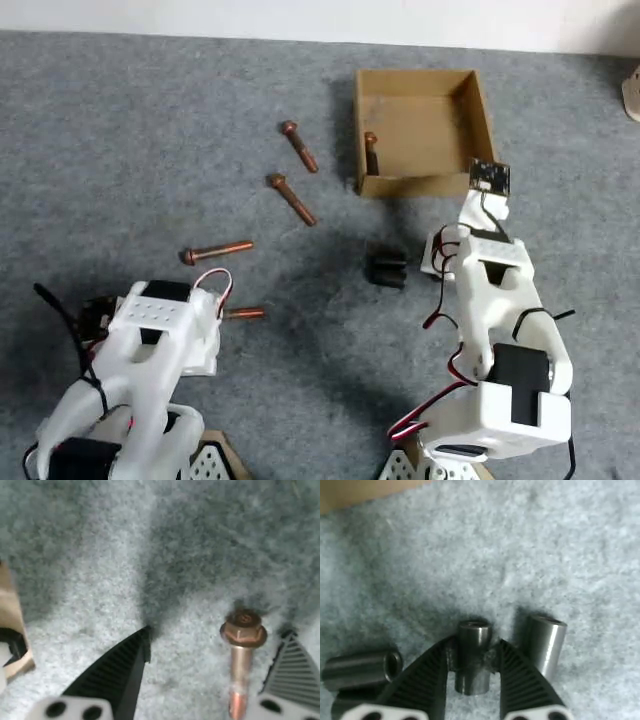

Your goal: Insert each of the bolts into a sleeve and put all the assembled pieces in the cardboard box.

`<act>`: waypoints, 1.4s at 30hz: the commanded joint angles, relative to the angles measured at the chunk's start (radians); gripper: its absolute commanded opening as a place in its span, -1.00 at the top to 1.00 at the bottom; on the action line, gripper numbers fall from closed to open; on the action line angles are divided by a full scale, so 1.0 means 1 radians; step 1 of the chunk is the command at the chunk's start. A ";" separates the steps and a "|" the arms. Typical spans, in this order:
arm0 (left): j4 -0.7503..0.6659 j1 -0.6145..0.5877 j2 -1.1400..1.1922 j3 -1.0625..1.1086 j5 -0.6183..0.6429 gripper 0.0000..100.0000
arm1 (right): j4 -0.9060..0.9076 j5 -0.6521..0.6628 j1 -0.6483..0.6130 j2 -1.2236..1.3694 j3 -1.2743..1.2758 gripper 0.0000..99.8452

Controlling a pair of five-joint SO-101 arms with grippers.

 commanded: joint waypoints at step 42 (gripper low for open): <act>-0.028 -0.010 0.007 -0.262 -0.681 0.99 | 0.008 -0.005 0.001 -0.001 0.012 0.99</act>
